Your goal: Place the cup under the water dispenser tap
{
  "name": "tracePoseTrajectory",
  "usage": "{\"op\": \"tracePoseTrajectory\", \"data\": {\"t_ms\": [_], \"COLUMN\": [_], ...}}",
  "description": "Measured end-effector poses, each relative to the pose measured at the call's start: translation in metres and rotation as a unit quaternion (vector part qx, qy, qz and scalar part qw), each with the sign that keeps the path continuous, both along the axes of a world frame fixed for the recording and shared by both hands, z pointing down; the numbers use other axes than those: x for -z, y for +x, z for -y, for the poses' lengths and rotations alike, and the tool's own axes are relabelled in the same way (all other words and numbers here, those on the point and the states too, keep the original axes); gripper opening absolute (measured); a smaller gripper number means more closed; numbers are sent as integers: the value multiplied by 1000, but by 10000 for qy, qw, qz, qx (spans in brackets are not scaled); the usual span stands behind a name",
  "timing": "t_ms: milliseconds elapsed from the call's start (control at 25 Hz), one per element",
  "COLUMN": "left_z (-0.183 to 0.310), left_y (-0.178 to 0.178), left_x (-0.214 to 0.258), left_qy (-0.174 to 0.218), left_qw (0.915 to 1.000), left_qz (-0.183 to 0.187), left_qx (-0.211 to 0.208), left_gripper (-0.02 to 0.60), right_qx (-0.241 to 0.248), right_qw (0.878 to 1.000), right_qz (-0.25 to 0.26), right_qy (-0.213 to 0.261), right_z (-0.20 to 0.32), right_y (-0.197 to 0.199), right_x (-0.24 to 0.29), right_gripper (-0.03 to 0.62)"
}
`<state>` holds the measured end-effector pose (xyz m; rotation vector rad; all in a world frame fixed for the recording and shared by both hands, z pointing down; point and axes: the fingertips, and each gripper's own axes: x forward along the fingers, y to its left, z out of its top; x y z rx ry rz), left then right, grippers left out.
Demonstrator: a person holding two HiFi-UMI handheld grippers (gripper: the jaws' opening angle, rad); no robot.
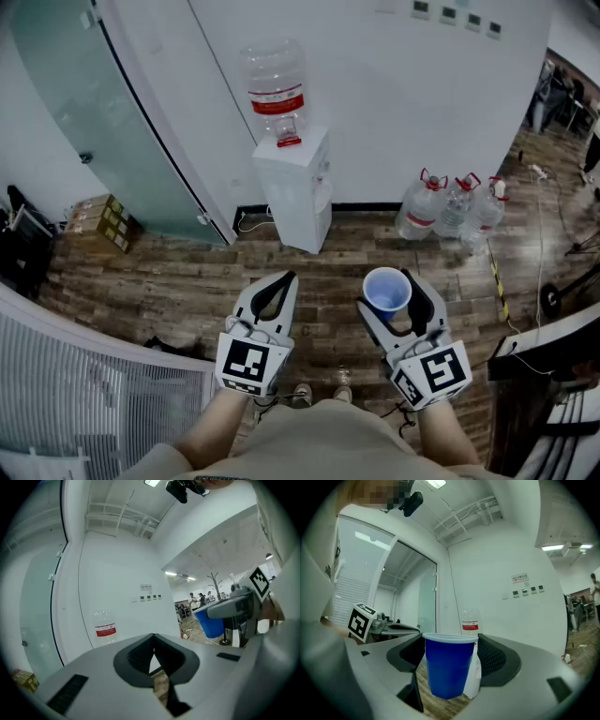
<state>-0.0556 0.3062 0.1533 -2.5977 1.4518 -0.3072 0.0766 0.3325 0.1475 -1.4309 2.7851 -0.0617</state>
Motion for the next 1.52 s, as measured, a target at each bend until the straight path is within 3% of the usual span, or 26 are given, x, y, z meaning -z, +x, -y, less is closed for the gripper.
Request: {"op": "tracePoseTrajectory", "data": {"t_ms": [640,880,1200,1520], "left_z": [-9,-1,38,111], "left_y": [33,29,9,-12], "left_x": [-16,-25,-41,-55], "left_qy": [-34,-59,-11,-116], "left_qw": [10000,9998,9995,9993], "left_qz": [38,-25,-78,-170], "left_qx": [83,205,311,298], "left_gripper": [6,6,6,6], "right_qx": [202,457,467,309], "right_qw": [9998,9989,9989,9994], "right_qz": [1,48,83,-173], "right_qy": [-59,0,-14,-29], "right_z": [-4,7,46,120], "right_y": [35,28,11,-8], "right_x": [-18,-25,-50,-66], "right_gripper": [353,353,356,356]}}
